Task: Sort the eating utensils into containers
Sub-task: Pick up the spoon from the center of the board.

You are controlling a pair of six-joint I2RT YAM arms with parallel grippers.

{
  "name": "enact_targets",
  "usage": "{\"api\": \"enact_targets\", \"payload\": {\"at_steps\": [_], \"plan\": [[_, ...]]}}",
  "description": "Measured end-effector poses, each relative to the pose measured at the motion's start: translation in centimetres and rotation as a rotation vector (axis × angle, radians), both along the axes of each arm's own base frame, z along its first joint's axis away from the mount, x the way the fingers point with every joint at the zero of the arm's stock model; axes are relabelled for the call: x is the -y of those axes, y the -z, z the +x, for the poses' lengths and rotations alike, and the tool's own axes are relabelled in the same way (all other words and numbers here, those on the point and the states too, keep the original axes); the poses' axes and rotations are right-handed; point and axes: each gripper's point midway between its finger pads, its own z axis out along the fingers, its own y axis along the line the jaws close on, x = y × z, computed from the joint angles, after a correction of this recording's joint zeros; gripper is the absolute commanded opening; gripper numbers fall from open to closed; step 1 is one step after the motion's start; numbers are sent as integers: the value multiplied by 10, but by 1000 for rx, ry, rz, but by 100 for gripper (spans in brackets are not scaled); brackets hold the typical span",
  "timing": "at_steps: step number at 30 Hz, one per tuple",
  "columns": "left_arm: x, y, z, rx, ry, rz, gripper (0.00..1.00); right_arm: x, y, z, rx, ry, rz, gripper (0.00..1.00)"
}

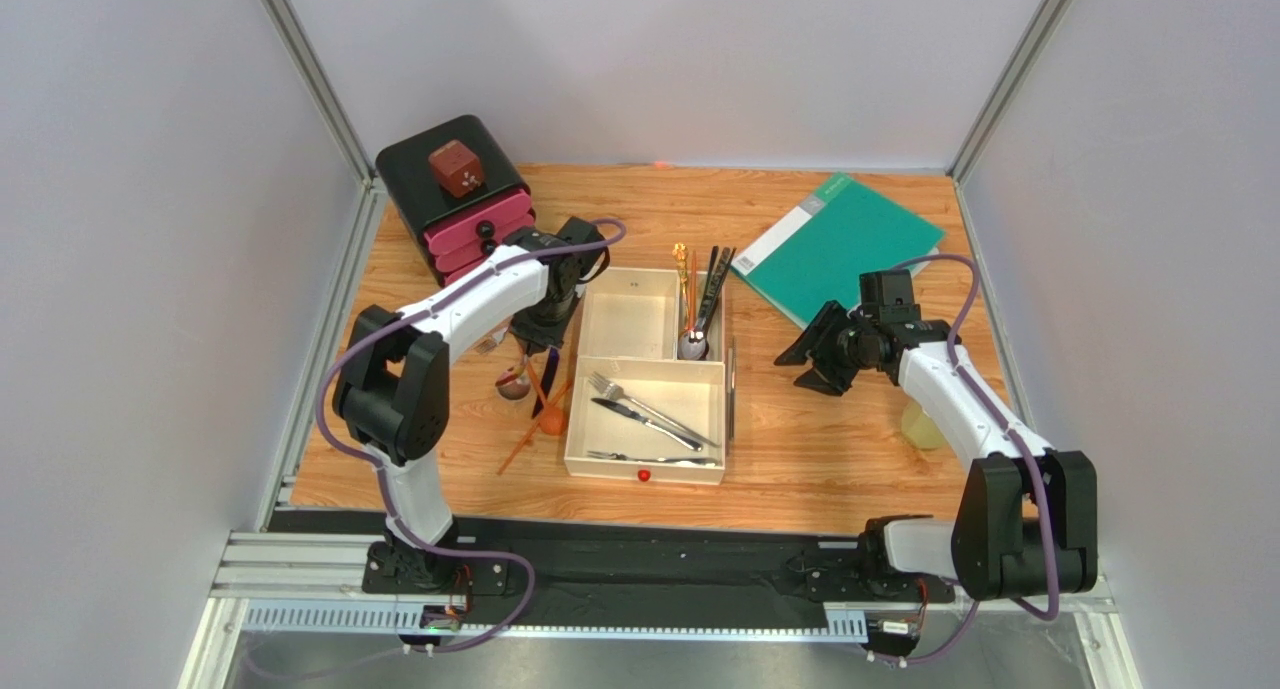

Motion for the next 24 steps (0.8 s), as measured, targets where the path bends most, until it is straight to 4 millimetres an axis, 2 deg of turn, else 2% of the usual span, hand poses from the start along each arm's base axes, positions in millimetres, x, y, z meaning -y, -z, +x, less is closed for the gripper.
{"api": "enact_targets", "payload": {"at_steps": [7, 11, 15, 20, 24], "plan": [[-1, -14, -2, 20, -4, -20, 0, 0, 0, 0, 0, 0, 0, 50], [4, -32, 3, 45, -5, -47, 0, 0, 0, 0, 0, 0, 0, 50], [18, -63, 13, 127, 11, -142, 0, 0, 0, 0, 0, 0, 0, 50], [41, -105, 9, 230, 87, -291, 0, 0, 0, 0, 0, 0, -2, 50], [71, -127, 13, 249, 146, -420, 0, 1, 0, 0, 0, 1, -4, 50]]}}
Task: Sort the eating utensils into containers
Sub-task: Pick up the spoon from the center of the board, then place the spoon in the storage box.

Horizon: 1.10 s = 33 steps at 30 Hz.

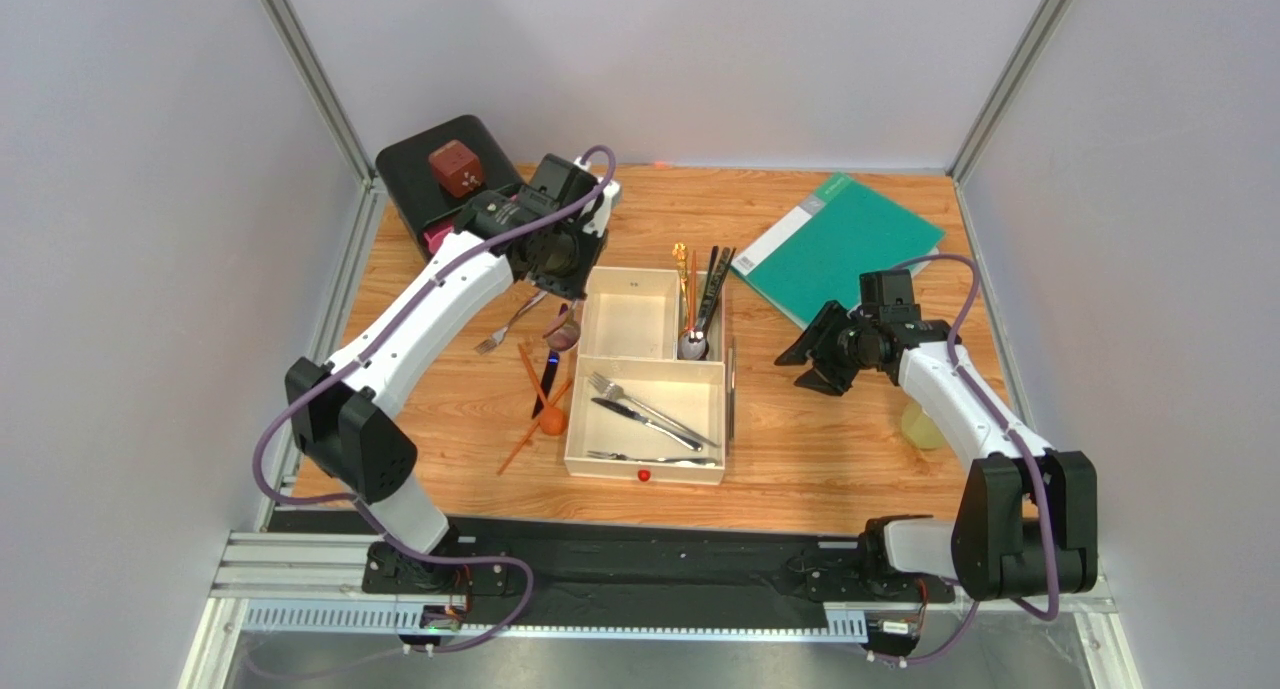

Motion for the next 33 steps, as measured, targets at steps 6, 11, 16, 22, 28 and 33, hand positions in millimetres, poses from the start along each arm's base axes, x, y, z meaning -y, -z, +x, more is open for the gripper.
{"api": "enact_targets", "payload": {"at_steps": [6, 11, 16, 22, 28, 33], "plan": [[63, -6, 30, -6, 96, -131, 0, 1, -1, 1, 3, 3, -3, 50], [122, 13, 54, -37, 170, -206, 0, 1, -2, 0, 3, 4, -6, 50], [140, 47, 55, -117, 168, -213, 0, 2, -8, -3, 18, 6, -8, 50], [150, 61, 57, -134, 149, -210, 0, 2, -9, -7, 9, 7, -9, 50], [178, 62, 56, -123, 156, -249, 0, 3, -11, -12, 1, 9, -9, 50], [188, 69, 52, -135, 144, -258, 0, 4, -11, -16, -11, 10, -14, 50]]}}
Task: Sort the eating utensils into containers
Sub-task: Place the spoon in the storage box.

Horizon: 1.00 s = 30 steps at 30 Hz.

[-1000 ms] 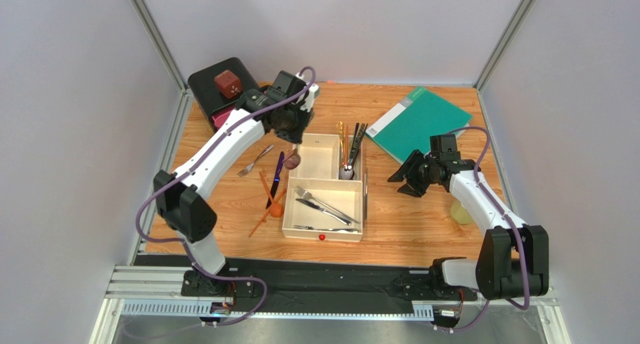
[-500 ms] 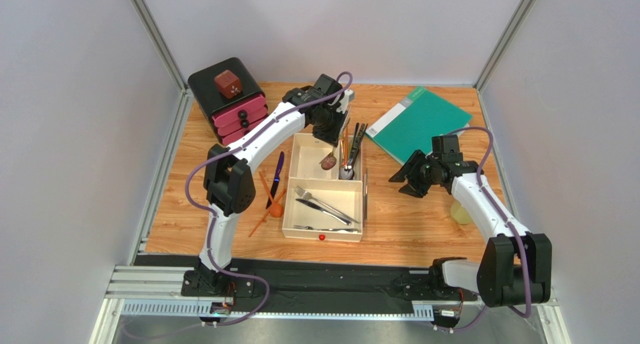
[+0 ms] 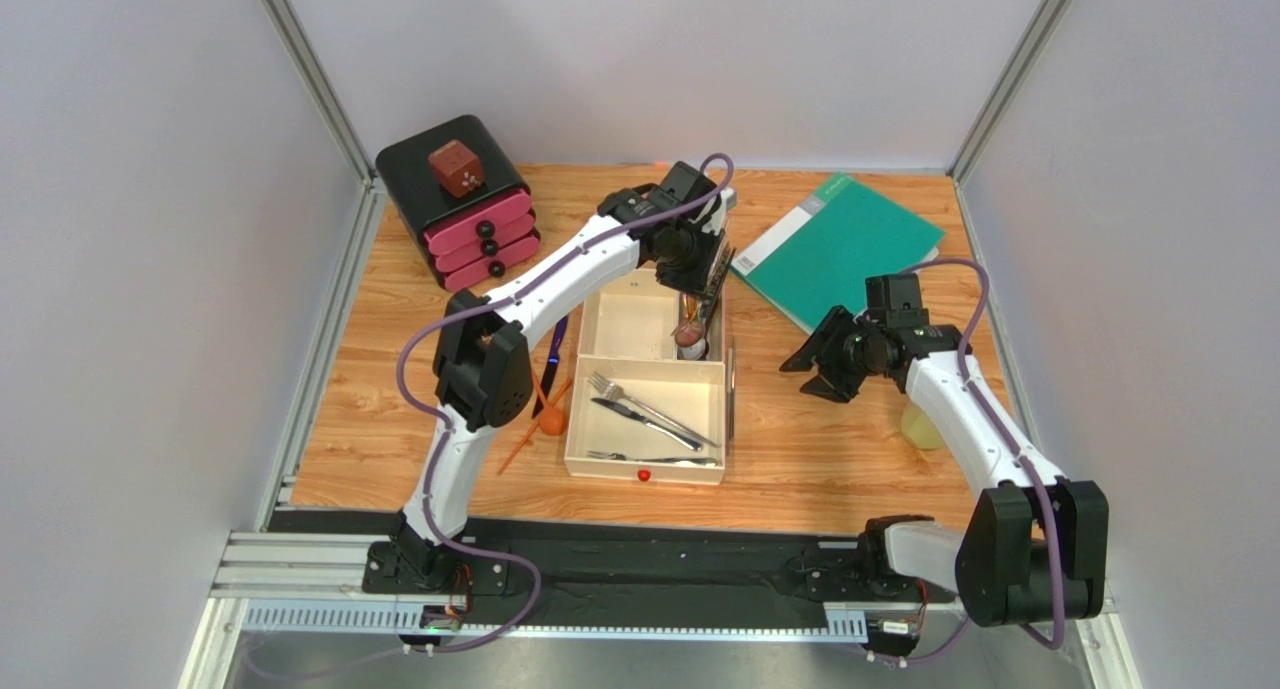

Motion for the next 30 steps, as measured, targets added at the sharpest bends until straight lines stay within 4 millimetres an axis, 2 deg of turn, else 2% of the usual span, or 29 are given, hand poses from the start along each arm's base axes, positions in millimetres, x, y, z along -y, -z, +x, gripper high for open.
{"api": "enact_targets", "payload": {"at_steps": [10, 21, 23, 30], "plan": [[6, 23, 8, -6, -26, 25, 0, 1, 2, -6, -20, -11, -8, 50], [7, 30, 9, -13, -52, 34, 0, 2, 6, -8, -34, -22, -15, 50], [7, 30, 9, -15, -55, 35, 4, 2, 7, -8, -37, -22, -16, 50], [9, 42, 10, -35, -67, 49, 8, 5, 8, -8, -41, -18, -19, 50]]}}
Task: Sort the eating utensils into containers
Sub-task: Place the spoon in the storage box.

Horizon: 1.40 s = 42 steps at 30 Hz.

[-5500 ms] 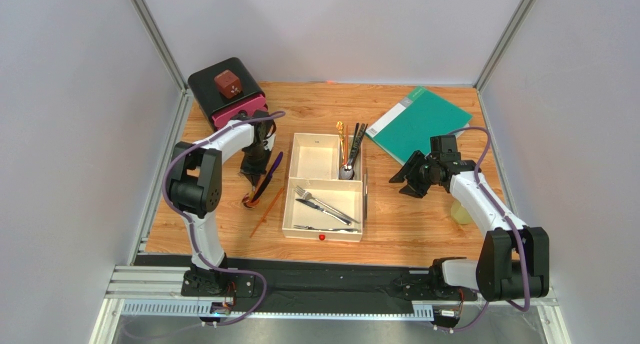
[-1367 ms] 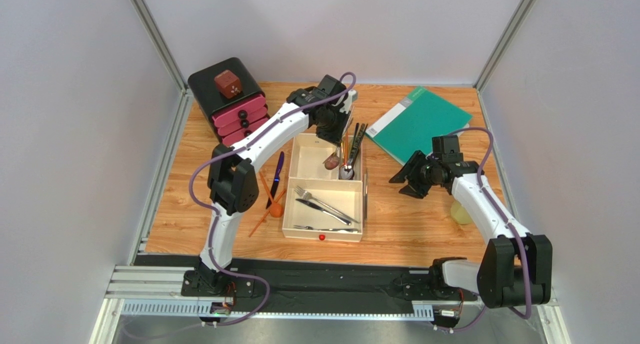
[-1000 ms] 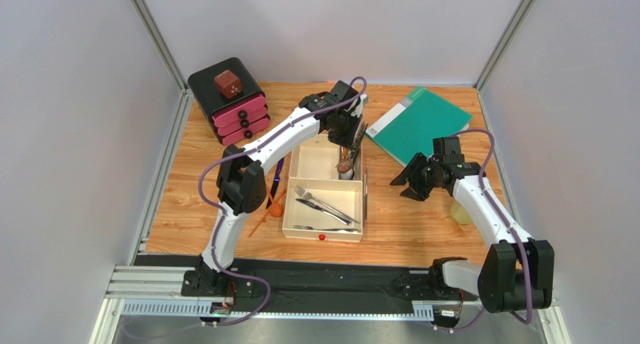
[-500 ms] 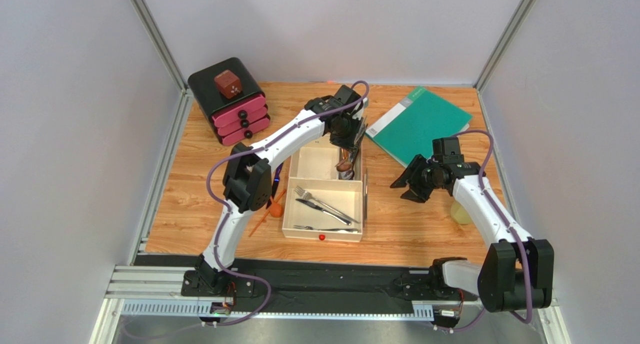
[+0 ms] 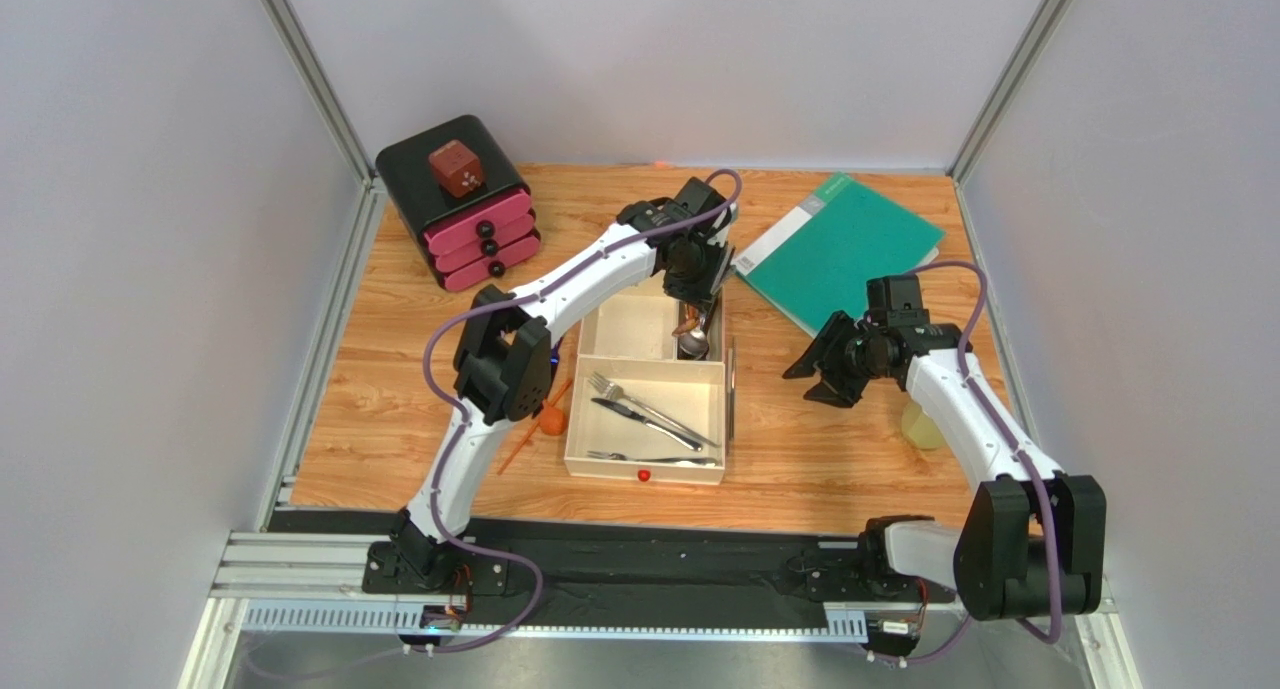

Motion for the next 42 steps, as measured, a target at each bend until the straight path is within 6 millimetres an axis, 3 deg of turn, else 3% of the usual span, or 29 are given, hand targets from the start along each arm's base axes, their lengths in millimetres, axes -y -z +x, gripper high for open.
{"api": "enact_targets", "payload": {"at_steps": [14, 29, 33, 37, 39, 42], "plan": [[-4, 5, -7, -26, -4, 29, 26, 2, 0, 0, 0, 5, 0, 50], [-7, 3, -9, -18, 1, 26, 31, 3, 0, 2, 2, 14, -1, 49], [-10, -15, -14, -4, 16, -20, 31, 3, 0, 2, 3, 15, -3, 49], [-15, -58, -7, 64, 16, -101, 34, 3, 1, 3, 0, 14, -2, 49], [-25, -81, -2, 111, 1, -123, 34, 3, 2, 4, -4, 14, -4, 49], [-56, -104, 3, 146, -61, -126, 32, 5, 0, 8, 5, 22, -9, 49]]}}
